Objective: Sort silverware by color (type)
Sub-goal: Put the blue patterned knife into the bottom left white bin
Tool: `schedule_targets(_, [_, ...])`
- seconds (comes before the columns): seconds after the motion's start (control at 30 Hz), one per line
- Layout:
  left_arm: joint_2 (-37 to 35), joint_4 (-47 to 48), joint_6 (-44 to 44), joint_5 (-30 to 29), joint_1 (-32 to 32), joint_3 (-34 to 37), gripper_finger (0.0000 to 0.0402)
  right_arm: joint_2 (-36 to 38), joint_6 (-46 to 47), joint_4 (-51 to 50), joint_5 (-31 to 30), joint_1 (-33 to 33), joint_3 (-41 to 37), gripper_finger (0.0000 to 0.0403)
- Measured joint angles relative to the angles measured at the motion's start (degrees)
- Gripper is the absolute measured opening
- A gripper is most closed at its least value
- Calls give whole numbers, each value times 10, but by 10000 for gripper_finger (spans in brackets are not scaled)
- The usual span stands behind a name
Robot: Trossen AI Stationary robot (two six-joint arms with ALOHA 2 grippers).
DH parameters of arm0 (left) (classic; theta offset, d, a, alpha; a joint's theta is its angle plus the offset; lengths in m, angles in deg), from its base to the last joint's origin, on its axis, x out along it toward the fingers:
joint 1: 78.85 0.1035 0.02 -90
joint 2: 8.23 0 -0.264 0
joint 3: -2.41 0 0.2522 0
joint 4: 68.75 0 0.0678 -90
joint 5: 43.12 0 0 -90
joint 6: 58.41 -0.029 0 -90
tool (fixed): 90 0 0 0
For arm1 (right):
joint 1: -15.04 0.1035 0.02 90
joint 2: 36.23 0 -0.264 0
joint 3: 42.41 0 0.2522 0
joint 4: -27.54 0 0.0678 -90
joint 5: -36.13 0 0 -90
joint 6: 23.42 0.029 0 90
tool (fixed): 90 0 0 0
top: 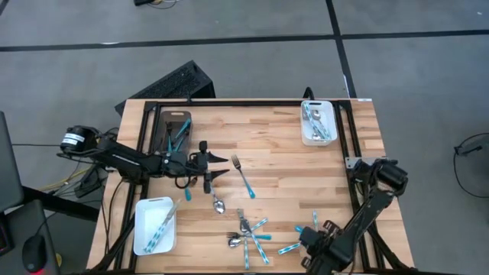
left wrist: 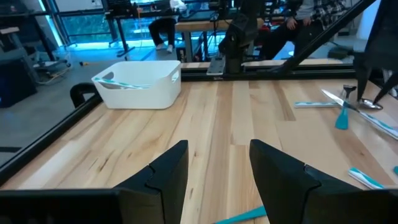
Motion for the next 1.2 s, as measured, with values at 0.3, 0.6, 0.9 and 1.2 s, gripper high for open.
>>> schedule_targets(0.3, [-1, 1, -5, 5, 0, 0, 160, -58, -113, -10, -2, -18, 26, 132])
schedule_targets(0.6, [-1, -1, 0, 6, 0, 0, 160, -48, -155, -92, -79, -32, 66, 132])
schedule_targets(0.9, [-1, 0, 9, 16, -1, 0, 160, -48, -255, -121, -108, -44, 69, 132])
schedule_targets(1.2, [-1, 3, 38, 16, -1, 0, 160, -48, -179, -102, -145, -130, 69, 145])
